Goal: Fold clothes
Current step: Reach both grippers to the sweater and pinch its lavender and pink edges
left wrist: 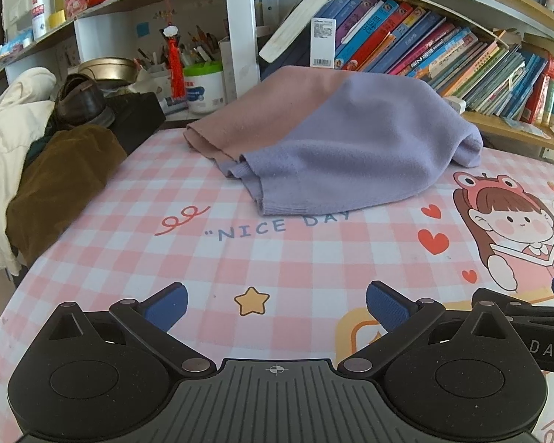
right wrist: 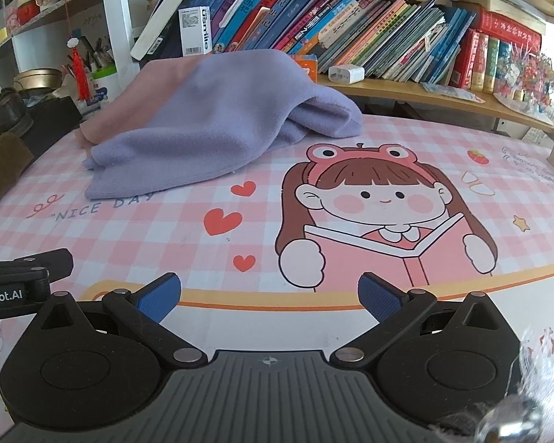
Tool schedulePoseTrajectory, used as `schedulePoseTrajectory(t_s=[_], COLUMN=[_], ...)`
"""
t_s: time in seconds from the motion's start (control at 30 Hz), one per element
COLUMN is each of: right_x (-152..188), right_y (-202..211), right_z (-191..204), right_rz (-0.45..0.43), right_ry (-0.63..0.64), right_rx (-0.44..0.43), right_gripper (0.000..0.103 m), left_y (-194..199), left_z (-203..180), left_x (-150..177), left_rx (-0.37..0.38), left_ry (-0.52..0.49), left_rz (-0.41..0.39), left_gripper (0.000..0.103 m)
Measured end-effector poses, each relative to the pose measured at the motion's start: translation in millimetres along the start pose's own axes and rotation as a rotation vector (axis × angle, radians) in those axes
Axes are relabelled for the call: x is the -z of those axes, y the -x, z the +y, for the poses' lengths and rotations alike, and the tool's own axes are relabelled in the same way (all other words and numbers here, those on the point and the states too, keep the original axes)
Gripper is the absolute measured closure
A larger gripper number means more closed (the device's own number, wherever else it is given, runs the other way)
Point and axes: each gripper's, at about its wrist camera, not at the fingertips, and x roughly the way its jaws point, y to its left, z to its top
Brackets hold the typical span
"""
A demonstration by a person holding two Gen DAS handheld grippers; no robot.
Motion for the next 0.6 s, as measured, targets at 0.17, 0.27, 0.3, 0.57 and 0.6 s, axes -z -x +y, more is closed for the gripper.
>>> schedulePoseTrajectory(t_s=[0.17, 0.27, 0.3, 0.57, 0.6], right_x=[-1.2, -2.4, -3.1, -15.1, -16.6], right_y=[-2.8, -5.7, -6.3, -3.2, -3.3], right_z=[-2.3, -9.2, -12.6, -41.9, -46.0], right_rz=[0.002, 0.021, 0.026, -0.005, -0.009], right_ry=[0.014, -0.010, -0.021, -0.021, -0.016], right_rx=[-0.010, -0.012, -0.020, -0.033, -0.027], right_gripper=[0.000, 0.000, 0.000, 0.000, 0.000], left_y=[-8.0, -10.4, -11.2, -17.6, -18.8], left_z=[-3.0, -3.6, -3.8, -4.4, -5.6], left_x=[0.9, -1.0, -1.7, -14.8, -16.3], left_rx=[-0.002, 0.010, 0.015, 0.067, 0.070], left_ry=[-0.002, 0.012, 0.017, 0.089, 0.100], left_rz=[0.029, 0.026, 0.025, 0.014, 0.017], left_gripper=[0.000, 0.000, 0.000, 0.000, 0.000])
